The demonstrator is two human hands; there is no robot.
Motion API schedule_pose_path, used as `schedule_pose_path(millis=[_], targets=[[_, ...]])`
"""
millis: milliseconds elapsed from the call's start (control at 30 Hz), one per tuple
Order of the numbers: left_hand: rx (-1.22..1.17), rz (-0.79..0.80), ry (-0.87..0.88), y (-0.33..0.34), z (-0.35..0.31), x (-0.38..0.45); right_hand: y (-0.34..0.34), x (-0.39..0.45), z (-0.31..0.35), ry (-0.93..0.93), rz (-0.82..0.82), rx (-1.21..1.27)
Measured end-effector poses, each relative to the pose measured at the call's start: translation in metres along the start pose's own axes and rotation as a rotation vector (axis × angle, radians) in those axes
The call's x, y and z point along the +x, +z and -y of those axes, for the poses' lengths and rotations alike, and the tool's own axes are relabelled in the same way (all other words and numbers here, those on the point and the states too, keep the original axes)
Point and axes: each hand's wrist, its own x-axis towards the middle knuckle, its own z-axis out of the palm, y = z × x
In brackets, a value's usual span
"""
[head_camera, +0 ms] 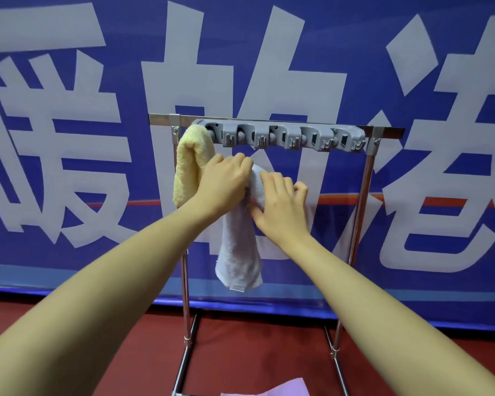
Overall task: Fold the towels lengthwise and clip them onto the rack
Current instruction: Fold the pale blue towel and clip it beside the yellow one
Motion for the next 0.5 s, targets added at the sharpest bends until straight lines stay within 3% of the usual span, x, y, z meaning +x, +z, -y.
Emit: schedule_pose_path(millis=[200, 333, 500], targets=[[0.059, -0.091, 0.060, 0.008, 0.012, -0.003, 0.008, 0.015, 0.001, -0.046, -0.017, -0.189], [0.056, -0.065, -0.153, 0.021, 0.013, -0.014, 0.005, 0.035, 0.003, -0.024, -0.064, -0.122], [0.016, 0.050, -0.348, 0.025, 0.007, -0.022, 0.011, 0.047, 0.002, 0.157, -0.055, 0.121]])
